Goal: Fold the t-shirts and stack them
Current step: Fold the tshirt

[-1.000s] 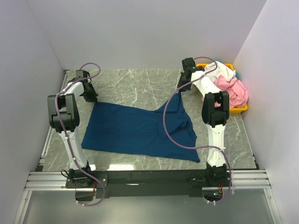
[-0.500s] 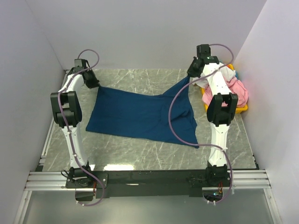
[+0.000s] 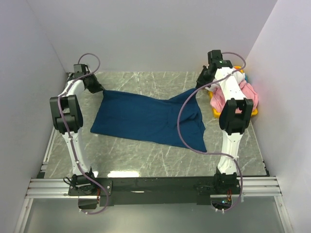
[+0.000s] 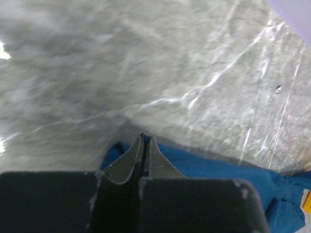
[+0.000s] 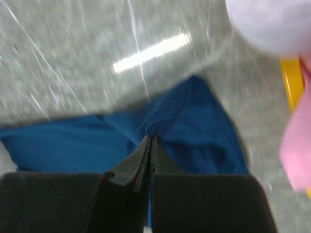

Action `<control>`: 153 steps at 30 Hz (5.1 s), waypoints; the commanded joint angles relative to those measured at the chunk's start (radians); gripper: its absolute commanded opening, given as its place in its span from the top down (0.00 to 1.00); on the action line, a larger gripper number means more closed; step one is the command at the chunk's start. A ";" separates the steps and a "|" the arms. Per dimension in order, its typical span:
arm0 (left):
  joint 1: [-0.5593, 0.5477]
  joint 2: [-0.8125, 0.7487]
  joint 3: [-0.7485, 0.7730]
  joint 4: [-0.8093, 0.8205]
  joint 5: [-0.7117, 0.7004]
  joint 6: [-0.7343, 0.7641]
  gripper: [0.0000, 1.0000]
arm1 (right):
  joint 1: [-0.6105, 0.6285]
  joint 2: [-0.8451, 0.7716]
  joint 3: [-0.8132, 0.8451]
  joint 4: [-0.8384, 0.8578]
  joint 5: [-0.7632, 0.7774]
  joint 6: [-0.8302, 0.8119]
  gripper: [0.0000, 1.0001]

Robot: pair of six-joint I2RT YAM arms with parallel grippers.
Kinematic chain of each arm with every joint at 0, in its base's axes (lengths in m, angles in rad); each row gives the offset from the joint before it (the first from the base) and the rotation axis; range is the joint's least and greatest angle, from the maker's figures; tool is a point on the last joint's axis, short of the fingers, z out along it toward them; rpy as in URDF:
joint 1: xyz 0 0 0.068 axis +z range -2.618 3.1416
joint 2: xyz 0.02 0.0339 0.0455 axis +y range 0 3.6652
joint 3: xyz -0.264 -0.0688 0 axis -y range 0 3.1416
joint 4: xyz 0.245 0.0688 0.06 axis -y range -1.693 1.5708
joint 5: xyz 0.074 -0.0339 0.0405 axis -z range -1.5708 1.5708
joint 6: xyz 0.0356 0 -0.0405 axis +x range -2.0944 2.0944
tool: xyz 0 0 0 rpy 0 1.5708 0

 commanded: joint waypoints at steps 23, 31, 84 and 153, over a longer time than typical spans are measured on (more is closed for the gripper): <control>0.051 -0.218 -0.181 -0.053 -0.015 0.192 1.00 | 0.083 -0.707 -0.755 -0.085 -0.109 0.104 1.00; 0.053 -0.284 -0.257 -0.076 -0.095 0.174 1.00 | 0.109 -0.757 -0.865 -0.068 -0.124 0.133 1.00; 0.033 -0.441 -0.458 -0.105 -0.225 0.104 0.31 | 0.555 -0.453 -0.776 0.124 -0.055 -0.204 0.57; 0.033 -0.413 -0.455 -0.112 -0.201 0.115 0.29 | 0.528 -0.410 -0.793 -0.077 -0.138 -0.232 1.00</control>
